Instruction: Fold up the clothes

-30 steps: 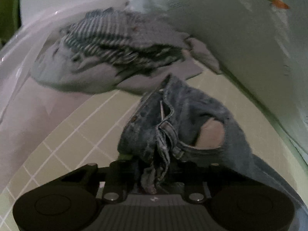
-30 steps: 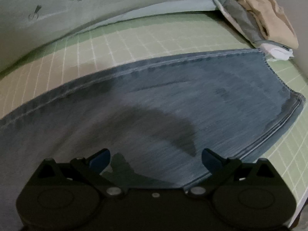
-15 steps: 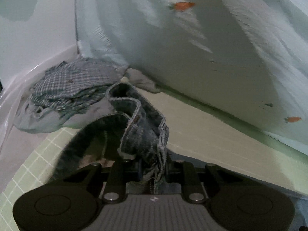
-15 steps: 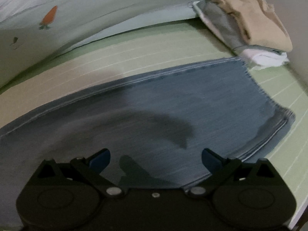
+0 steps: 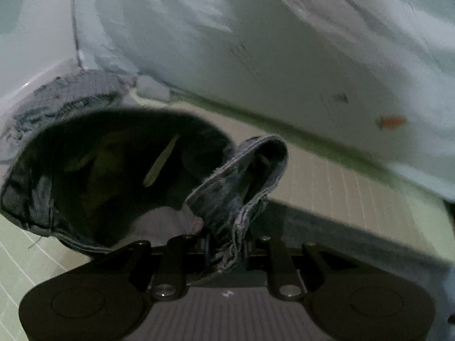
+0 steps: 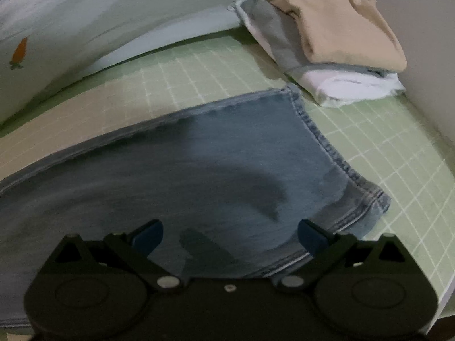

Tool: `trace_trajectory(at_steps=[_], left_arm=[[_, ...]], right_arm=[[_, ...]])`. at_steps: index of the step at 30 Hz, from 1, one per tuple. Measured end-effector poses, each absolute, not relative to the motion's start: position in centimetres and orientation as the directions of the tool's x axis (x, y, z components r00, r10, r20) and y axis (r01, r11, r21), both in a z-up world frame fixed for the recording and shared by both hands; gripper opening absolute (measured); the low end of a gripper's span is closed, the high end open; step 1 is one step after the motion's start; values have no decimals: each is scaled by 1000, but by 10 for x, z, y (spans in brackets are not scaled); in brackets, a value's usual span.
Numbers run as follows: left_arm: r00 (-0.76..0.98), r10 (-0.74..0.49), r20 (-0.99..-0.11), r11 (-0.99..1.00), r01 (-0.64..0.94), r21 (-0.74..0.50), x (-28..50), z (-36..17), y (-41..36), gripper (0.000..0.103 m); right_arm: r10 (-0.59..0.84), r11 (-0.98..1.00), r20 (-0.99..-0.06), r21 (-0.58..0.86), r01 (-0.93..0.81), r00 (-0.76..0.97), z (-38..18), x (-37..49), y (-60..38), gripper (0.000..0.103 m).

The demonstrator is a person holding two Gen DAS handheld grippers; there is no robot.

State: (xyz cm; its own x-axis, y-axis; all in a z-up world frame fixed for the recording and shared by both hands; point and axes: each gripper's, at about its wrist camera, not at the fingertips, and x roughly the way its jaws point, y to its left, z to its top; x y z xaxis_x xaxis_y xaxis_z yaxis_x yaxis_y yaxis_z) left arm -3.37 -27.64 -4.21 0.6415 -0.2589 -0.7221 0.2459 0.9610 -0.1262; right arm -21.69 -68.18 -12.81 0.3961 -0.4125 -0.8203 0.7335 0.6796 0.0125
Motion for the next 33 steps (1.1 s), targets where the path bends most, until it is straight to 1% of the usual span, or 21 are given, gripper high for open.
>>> trace_trajectory(at_steps=[5,8,10,12,13,15,18,19,21,24,27,28,32,33], left_arm=[[595,-219,-773,961,267,-67,-40,-75,-304,20],[586,-184,-789,963,268,-26,-36,-81,-312,21],[579,-186,-794,960,278,-23,-32,-78,-315,28],[570,-198,-797,957,287,-32,-29,-73,-316,31],[570,-201,-797,956,291,-34,-29,-70,-316,35],[560,-235,-795,948,312,-61,-27,-64,-318,39],[566,-287,-773,932,352,-88,-29,-48,-320,50],[577,-302,-759,926,366,-91,-30,-42,-321,52],[591,-340,-731,915,389,-110,-33,-30,-322,53],[636,-343,-691,922,367,-120,-33,-16,-317,53],[687,-260,-678,943,331,-26,-31,-13,-313,62],[694,-230,-683,948,319,5,-29,-16,-311,63],[630,-187,-754,952,306,20,-23,-39,-303,67],[617,-185,-765,951,309,19,-23,-44,-302,70]], right_arm=[[-381,664,-839,44,747,388,-146,-214,-696,102],[-381,681,-838,32,732,391,-149,-207,-697,102],[-384,686,-834,30,727,397,-149,-204,-698,102],[-391,678,-831,31,734,397,-151,-203,-699,103],[-394,676,-829,30,736,396,-151,-202,-699,103],[-397,677,-828,27,736,396,-152,-202,-698,103],[-399,677,-827,27,736,397,-152,-203,-698,103],[-399,677,-826,27,735,398,-152,-203,-698,103],[-399,678,-826,26,734,398,-152,-204,-697,103],[-397,680,-827,27,733,399,-152,-206,-696,103],[-397,682,-827,25,731,398,-152,-206,-696,103],[-397,682,-827,24,731,398,-152,-206,-696,103],[-396,689,-827,20,725,399,-153,-204,-695,103],[-396,690,-827,18,723,399,-153,-204,-695,103]])
